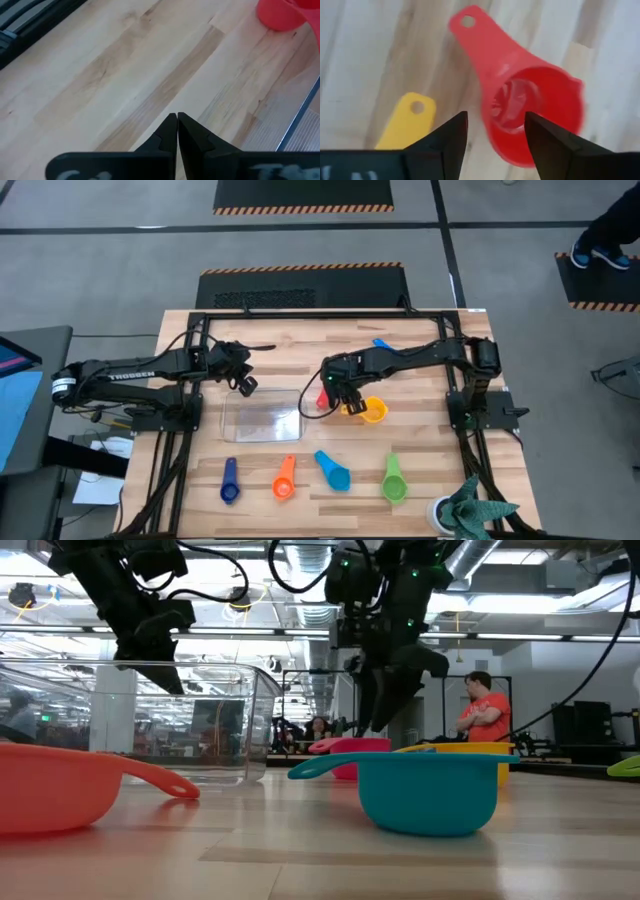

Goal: Nest measuring cups in basket
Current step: Put the red measuring cup into the transparent bin

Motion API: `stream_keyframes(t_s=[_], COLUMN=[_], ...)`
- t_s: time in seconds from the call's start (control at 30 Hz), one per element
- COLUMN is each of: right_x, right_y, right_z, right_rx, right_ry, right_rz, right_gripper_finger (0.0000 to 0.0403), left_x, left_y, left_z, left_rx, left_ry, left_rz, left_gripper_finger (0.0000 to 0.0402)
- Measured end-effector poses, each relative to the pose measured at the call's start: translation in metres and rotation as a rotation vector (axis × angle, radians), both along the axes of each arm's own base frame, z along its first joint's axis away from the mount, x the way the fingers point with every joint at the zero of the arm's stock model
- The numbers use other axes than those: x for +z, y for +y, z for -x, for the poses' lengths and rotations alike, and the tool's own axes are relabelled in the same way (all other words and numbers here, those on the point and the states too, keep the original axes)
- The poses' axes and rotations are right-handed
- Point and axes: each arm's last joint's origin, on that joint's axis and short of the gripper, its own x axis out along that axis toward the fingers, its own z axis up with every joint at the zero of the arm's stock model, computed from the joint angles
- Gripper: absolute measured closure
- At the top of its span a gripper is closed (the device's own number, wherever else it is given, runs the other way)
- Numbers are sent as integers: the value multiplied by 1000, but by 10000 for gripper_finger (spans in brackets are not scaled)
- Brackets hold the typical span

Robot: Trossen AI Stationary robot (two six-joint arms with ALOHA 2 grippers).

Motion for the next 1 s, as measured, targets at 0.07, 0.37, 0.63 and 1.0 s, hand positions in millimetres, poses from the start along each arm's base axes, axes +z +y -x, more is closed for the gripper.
stream_keyframes(t_s=[0.07,0.37,0.63,1.0], right_x=[-9,-40,-15,134], right_y=[-1,-8,-9,9], right_z=[-1,-9,-12,-32], right_rx=[2,-64,-177,-330], right_ry=[31,92,10,-561], right_rz=[-15,23,23,-343], right_gripper_finger=[181,215,374,394], left_x=[0,0,0,1], left_y=[0,0,2,7], left_z=[0,0,2,18], left_rx=[0,4,22,272], left_ry=[0,3,44,210], left_rz=[0,-8,-81,-340], left_gripper_finger=[401,401,401,401])
